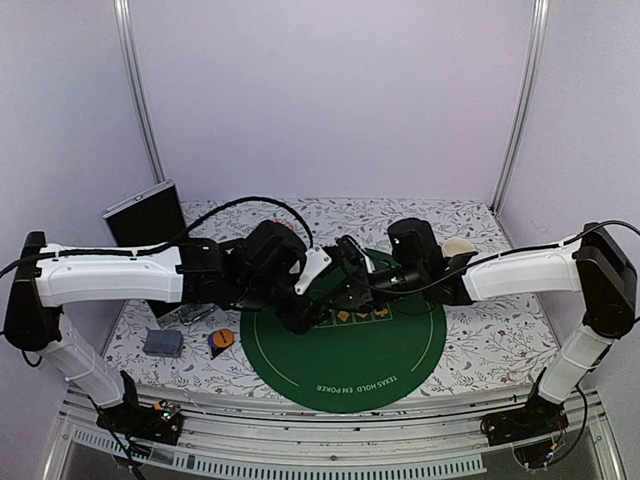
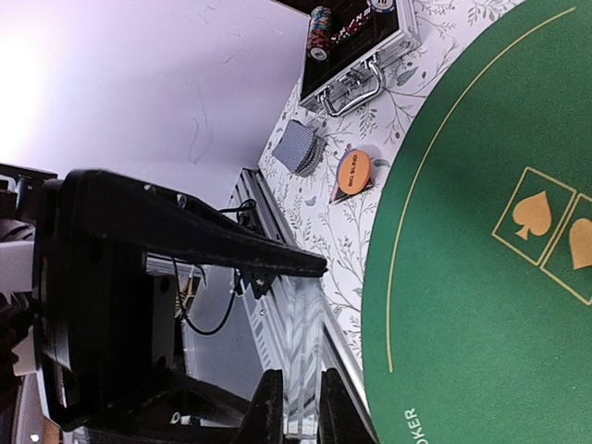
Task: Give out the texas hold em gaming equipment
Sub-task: Pass from the left arm to the right, then place the dealer button in the dealer area.
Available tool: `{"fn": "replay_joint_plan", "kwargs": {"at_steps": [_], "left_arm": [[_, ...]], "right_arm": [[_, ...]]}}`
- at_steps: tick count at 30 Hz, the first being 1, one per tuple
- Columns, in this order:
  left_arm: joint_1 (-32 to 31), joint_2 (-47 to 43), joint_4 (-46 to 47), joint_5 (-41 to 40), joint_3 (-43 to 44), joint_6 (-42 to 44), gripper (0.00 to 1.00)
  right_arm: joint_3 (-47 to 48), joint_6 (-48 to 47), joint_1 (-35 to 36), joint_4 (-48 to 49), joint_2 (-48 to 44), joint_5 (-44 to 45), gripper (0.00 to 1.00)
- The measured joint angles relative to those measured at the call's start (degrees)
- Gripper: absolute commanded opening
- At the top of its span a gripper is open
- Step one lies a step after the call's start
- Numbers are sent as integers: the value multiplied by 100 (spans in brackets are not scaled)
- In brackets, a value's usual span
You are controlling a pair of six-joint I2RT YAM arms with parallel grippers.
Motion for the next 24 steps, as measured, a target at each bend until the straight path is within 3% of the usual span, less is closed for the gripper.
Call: {"fn": "replay_joint_plan", "kwargs": {"at_steps": [4,14,24], "left_arm": [[9,-52,59,33,-2,-22,87],[686,-409,81,170,-280,-450,88],[1250,-326,-57,203,-402,-809,88]], "right_arm": [[-354,-302,-273,-378,-413,181,2],[-2033,-914,-1952,-1956,-2103,1014,2],[-2321,-1113,-2065,-2505,-2218,796,2]]}}
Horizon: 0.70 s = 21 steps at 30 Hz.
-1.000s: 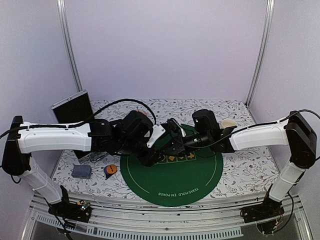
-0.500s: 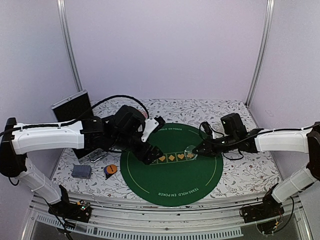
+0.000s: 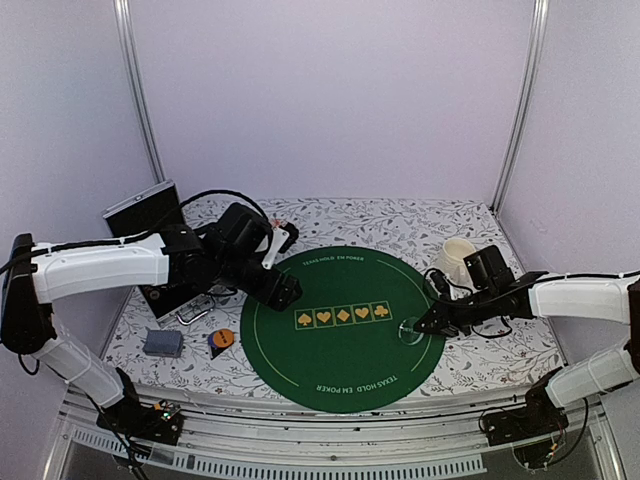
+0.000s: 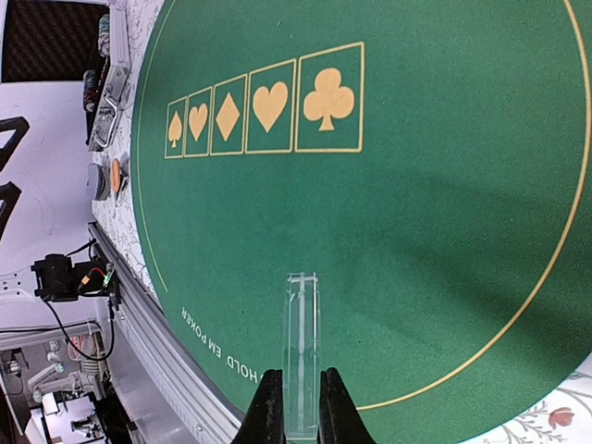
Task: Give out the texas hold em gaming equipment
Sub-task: Place the dealer button in the dealer area.
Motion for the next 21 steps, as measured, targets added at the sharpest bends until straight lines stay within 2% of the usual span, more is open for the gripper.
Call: {"fn": "replay_joint_plan", "kwargs": {"at_steps": [9,15,19,21], "left_arm": [[166,15,-103,4,-142,-155,88],[190,59,-105,2,-142,-164,88],[199,63,-116,-11,-146,-164,88],[199,63,-129,-24,-155,-162,88]], "right_arm": [[-72,-13,31,-140,188,-446,2],[-114,157,621,323,728,-885,2],[-107,164,776,393,1078,-994,3],[-46,155,763,389,1165,-1054,13]]}}
